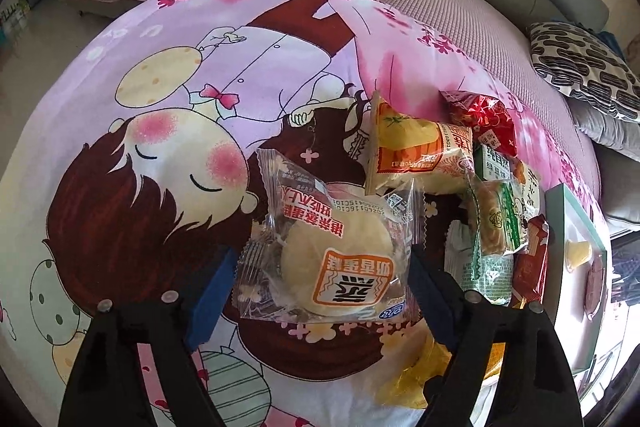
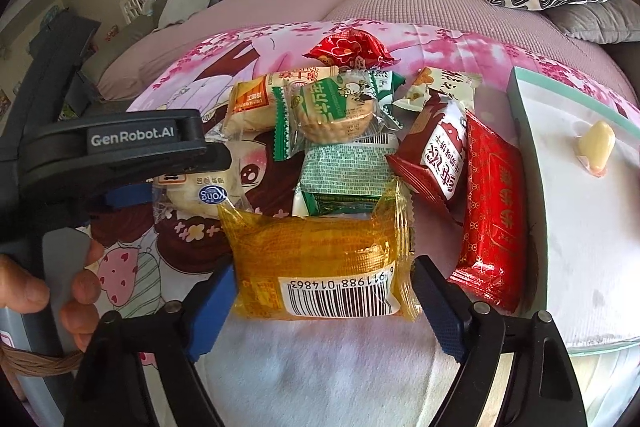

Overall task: Organize snacks
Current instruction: 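Grasp the wrapped round bun with left tool while right tool grasps yellow bread bag, then place the bun in the tray with left tool while right releases yellow bag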

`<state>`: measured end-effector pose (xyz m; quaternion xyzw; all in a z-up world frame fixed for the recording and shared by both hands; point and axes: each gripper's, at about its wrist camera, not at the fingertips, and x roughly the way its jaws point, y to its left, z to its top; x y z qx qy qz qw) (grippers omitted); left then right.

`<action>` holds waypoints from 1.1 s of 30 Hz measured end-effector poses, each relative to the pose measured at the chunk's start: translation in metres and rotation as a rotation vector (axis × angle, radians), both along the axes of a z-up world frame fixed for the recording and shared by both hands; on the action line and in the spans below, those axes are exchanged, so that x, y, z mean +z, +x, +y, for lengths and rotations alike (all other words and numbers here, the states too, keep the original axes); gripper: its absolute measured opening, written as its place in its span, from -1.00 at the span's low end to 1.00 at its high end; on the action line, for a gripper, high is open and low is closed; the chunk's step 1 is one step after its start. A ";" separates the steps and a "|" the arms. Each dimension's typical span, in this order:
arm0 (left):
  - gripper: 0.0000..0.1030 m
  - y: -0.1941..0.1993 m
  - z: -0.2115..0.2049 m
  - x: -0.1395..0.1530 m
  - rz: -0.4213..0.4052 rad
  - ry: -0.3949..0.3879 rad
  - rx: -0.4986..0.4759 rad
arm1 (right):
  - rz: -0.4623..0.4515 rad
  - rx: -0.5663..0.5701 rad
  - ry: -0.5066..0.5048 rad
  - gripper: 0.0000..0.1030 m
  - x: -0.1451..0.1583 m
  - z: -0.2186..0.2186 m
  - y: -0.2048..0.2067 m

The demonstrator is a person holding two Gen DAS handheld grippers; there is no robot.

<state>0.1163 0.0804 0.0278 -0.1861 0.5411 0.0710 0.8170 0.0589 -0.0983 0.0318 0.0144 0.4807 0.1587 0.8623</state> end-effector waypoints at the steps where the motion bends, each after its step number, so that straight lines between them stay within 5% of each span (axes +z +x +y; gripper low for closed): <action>1: 0.59 0.000 0.000 0.000 -0.002 -0.004 0.003 | -0.001 0.002 -0.001 0.66 0.001 0.000 -0.001; 9: 0.43 -0.007 0.003 0.010 -0.030 -0.004 0.001 | -0.003 0.014 0.025 0.52 0.008 0.000 -0.005; 22: 0.43 -0.029 0.013 0.059 -0.170 0.002 0.038 | -0.108 -0.002 0.087 0.51 0.049 -0.013 -0.020; 33: 0.43 -0.028 -0.007 0.066 -0.191 0.004 0.008 | -0.103 -0.074 0.100 0.51 0.054 -0.040 -0.013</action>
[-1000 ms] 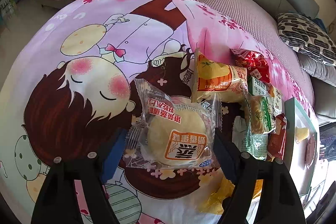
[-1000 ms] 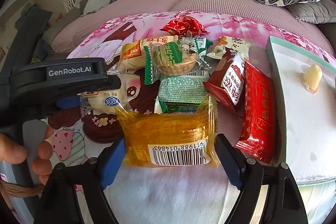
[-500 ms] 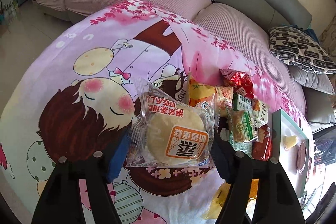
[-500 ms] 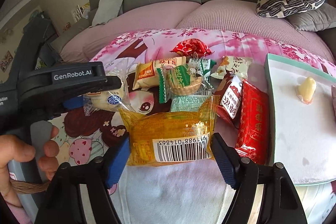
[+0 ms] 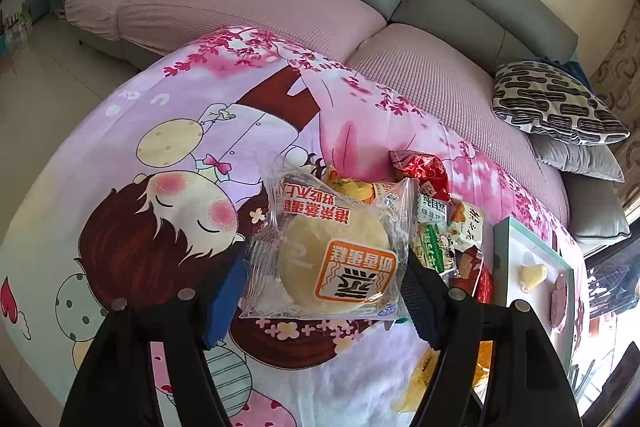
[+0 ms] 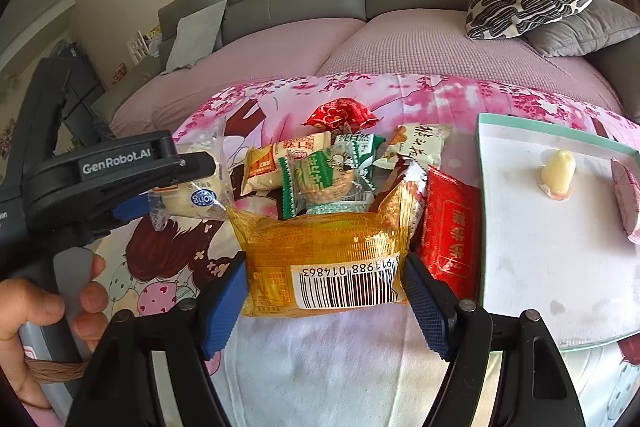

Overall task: Organize snacks
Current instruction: 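Place the bun in the tray with left tool while right releases yellow bag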

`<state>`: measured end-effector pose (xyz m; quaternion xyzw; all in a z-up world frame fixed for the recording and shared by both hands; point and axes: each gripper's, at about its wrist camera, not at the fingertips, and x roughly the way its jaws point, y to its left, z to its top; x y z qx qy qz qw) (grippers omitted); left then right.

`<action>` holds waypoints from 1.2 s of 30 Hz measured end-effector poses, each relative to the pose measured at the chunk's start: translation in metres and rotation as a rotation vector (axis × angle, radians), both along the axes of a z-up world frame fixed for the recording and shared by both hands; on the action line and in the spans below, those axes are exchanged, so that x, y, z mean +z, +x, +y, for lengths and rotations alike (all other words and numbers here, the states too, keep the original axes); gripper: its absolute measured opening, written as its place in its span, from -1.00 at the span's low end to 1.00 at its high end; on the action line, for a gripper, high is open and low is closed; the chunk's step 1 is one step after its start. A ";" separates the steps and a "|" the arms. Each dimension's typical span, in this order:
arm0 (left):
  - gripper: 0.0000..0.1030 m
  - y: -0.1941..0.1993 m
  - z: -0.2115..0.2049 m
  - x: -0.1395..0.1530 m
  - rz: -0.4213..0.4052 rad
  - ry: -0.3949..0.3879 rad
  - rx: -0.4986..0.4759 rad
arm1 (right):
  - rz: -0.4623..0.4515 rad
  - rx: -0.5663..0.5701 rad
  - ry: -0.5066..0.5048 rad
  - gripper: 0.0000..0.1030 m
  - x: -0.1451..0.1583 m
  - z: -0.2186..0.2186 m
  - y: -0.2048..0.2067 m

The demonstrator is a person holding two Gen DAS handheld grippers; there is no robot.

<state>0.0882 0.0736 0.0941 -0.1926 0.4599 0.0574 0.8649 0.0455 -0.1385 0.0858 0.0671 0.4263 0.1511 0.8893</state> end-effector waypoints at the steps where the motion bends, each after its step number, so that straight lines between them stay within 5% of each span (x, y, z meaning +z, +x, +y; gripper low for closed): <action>1: 0.43 0.000 -0.004 0.001 -0.003 0.002 -0.008 | 0.001 -0.020 0.002 0.51 0.001 -0.007 0.001; 20: 0.43 -0.001 -0.170 0.021 -0.066 0.037 -0.418 | -0.003 -0.628 -0.064 0.52 0.019 -0.233 -0.022; 28: 0.43 -0.009 -0.230 0.020 -0.074 0.051 -0.562 | -0.001 -0.697 -0.069 0.52 0.019 -0.264 -0.032; 36: 0.44 -0.009 -0.257 0.000 -0.056 0.088 -0.632 | 0.097 -0.663 -0.074 0.52 -0.016 -0.260 -0.014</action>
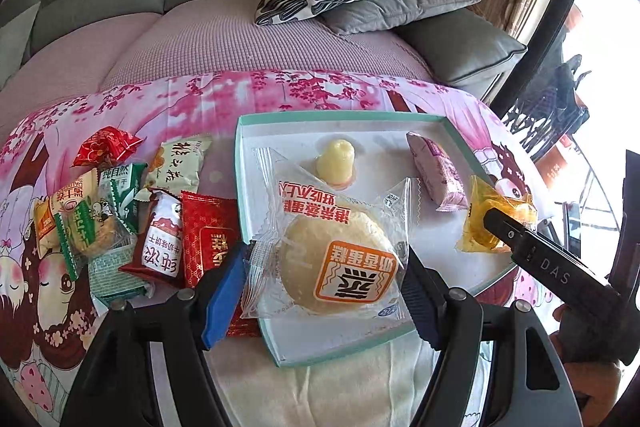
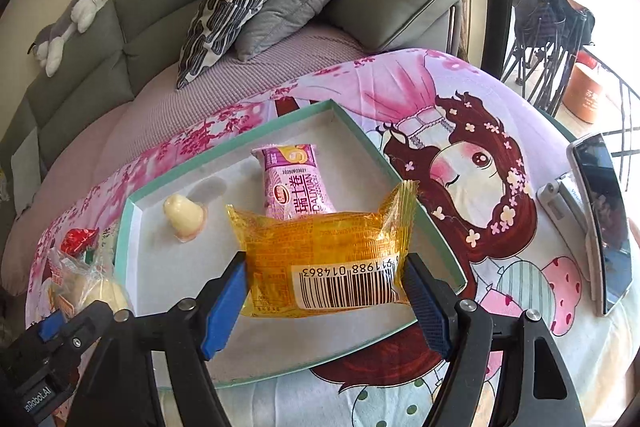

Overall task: Organize snacks
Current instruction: 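Place the bun in the tray with left tool while right releases yellow bag, then withdraw both open tools from the tray toward the remaining snacks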

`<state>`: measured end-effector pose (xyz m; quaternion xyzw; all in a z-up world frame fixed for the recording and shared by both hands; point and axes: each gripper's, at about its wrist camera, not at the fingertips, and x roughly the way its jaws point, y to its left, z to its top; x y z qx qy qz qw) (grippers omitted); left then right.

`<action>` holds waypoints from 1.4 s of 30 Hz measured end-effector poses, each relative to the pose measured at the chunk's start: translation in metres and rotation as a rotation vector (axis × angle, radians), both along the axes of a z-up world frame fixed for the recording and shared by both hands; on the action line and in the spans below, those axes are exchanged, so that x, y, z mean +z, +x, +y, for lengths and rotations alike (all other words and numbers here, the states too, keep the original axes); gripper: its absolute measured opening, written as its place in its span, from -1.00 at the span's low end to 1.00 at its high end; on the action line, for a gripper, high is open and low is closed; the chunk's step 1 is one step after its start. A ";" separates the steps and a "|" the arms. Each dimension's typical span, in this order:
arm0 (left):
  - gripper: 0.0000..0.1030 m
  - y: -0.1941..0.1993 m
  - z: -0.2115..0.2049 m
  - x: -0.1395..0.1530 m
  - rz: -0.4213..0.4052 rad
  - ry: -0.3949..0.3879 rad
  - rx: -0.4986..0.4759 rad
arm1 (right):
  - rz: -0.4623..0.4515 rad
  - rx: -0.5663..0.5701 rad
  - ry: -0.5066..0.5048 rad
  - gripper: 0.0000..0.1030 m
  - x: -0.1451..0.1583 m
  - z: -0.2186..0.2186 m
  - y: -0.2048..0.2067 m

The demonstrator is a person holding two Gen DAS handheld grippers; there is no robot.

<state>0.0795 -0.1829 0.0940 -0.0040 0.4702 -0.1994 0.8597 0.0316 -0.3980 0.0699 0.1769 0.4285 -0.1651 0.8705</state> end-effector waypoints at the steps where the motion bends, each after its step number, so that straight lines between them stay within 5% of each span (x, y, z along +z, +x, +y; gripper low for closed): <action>1: 0.44 0.003 -0.002 -0.006 0.008 0.015 0.003 | 0.016 0.000 0.006 0.52 -0.005 0.000 0.003; 16: 0.45 0.009 -0.017 -0.037 0.035 0.107 -0.028 | 0.080 0.026 -0.031 0.56 -0.018 0.004 0.014; 25: 0.72 0.006 -0.017 -0.019 -0.005 0.075 -0.030 | 0.053 0.028 -0.058 0.91 -0.010 0.004 0.008; 37: 0.77 0.001 -0.010 0.003 -0.071 0.054 -0.006 | 0.020 0.022 -0.062 0.97 0.000 0.004 0.000; 42: 0.99 0.004 0.002 0.007 -0.088 0.046 0.070 | 0.003 0.009 -0.041 1.00 -0.002 0.001 -0.004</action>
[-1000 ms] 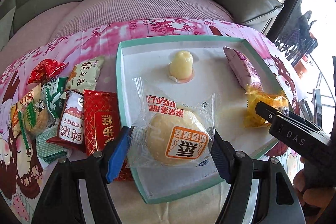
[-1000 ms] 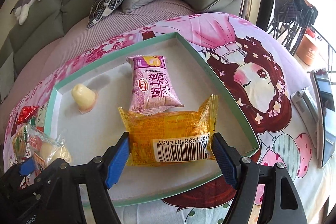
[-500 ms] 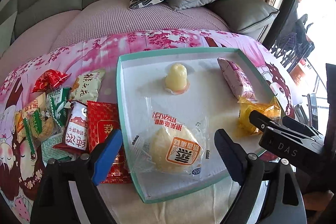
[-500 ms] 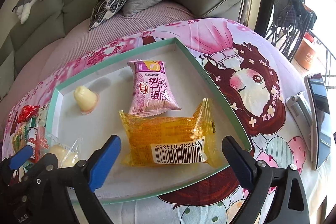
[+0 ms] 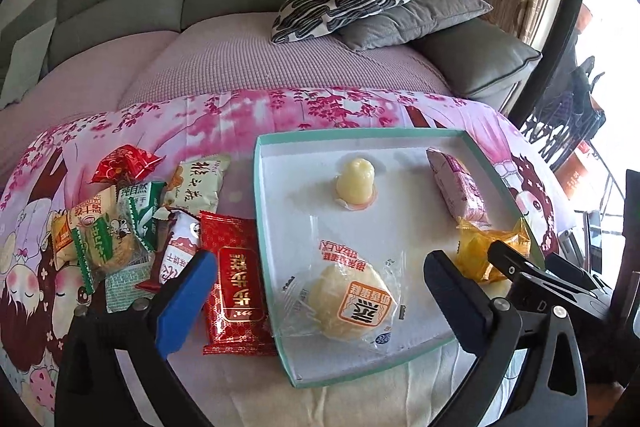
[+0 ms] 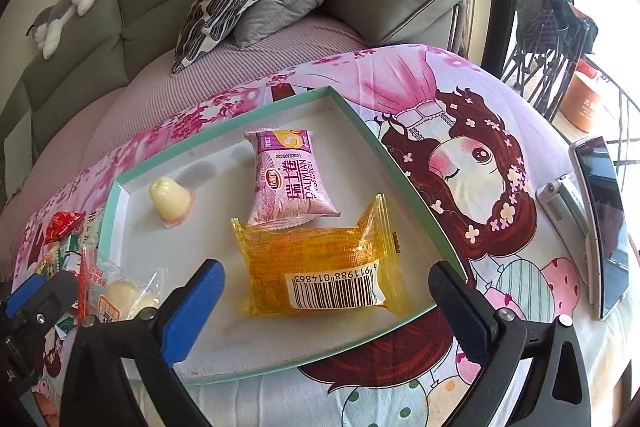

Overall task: Organize snacks
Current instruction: 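Withdraw both open tools from the tray toward the remaining snacks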

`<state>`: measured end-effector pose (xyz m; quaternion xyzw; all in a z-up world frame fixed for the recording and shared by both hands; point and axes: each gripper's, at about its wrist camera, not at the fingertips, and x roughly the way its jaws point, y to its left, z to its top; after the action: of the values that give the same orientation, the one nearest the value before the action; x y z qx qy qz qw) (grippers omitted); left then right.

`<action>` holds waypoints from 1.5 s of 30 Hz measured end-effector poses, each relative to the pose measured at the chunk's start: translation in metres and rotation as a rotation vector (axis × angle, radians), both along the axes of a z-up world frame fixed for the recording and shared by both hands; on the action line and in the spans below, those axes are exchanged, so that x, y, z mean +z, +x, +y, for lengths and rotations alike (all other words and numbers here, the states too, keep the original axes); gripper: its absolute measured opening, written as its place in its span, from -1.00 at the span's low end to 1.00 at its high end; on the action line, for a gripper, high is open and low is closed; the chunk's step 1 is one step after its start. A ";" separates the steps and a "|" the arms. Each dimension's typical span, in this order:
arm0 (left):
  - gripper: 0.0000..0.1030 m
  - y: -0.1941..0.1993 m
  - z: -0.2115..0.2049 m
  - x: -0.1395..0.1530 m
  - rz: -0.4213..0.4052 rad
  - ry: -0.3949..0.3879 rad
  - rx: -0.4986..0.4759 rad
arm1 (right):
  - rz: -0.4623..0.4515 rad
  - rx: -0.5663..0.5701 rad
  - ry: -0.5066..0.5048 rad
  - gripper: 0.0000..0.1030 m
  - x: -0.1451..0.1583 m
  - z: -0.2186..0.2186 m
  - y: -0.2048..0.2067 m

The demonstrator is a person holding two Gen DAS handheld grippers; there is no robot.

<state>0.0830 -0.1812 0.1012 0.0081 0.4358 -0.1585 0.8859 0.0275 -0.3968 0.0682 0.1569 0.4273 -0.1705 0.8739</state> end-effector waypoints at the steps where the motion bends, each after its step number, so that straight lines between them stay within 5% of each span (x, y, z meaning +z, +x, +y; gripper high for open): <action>1: 0.99 0.001 0.003 0.000 -0.004 0.003 0.017 | -0.002 -0.001 0.000 1.00 0.000 0.000 0.000; 18: 0.99 0.008 0.074 -0.002 -0.024 0.074 0.256 | 0.018 0.029 -0.039 1.00 0.012 0.027 0.011; 28: 0.99 0.038 0.089 0.006 0.012 0.027 0.272 | -0.101 0.132 -0.062 1.00 0.051 0.059 0.029; 45: 0.99 0.041 0.207 -0.013 0.100 0.004 0.514 | -0.136 0.323 0.069 1.00 0.044 0.160 0.060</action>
<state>0.1236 0.0258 0.0882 -0.1093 0.4671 0.0724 0.8744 0.0877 -0.2366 0.1121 0.1273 0.3923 -0.0021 0.9110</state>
